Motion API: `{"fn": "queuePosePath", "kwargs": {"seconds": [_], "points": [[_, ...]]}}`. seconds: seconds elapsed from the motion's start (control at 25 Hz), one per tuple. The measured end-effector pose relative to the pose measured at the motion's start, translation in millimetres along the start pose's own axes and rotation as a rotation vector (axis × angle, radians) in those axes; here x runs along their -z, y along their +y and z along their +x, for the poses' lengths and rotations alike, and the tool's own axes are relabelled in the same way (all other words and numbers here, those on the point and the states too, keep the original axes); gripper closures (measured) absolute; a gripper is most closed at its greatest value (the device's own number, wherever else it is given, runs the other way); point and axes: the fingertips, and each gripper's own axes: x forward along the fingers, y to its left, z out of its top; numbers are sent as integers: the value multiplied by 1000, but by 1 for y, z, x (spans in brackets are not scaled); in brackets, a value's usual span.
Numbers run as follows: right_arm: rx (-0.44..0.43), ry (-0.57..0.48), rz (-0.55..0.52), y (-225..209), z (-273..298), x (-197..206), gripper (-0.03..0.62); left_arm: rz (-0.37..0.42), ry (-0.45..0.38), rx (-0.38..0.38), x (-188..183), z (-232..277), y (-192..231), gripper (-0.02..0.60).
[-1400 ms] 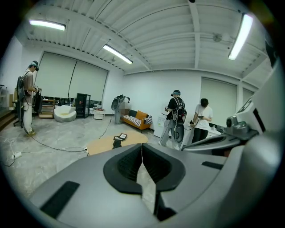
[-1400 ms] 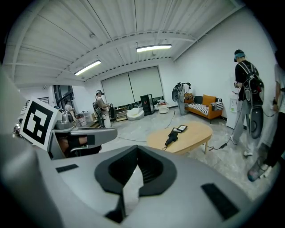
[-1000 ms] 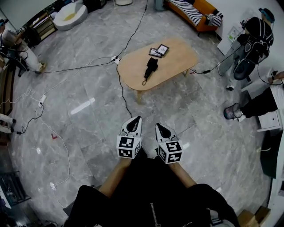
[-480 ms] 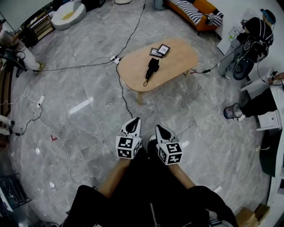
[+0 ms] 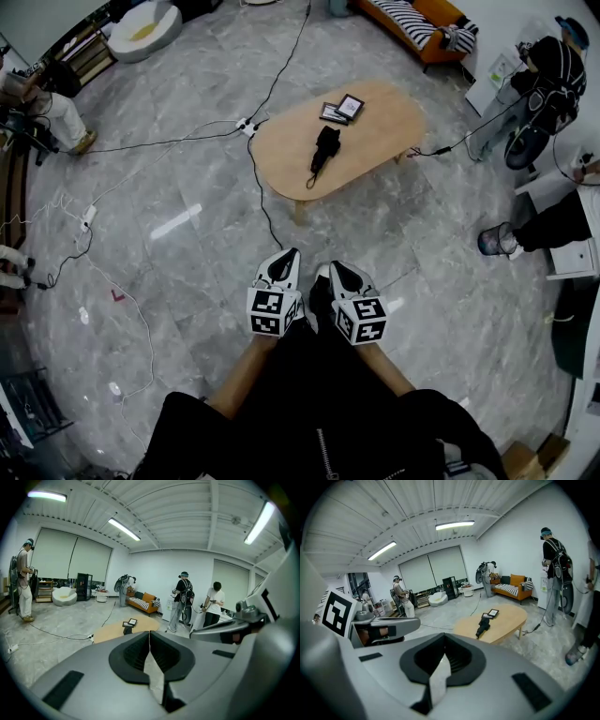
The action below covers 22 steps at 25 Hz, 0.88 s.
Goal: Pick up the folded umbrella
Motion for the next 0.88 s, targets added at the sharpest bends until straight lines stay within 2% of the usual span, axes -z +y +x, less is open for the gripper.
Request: {"fn": "queuePosePath", "kwargs": {"seconds": [0.36,0.68,0.88], "points": [[-25,-13,-6,-38,51,-50,583,8,30,-6,-27,62,18,566],[-54,-10,9,-77,82,-84,583,1,46,-43,-50,106,27,566],[-88,-2,15,-97,104,-99,583,-9,55,-92,-62,130,40,566]]}}
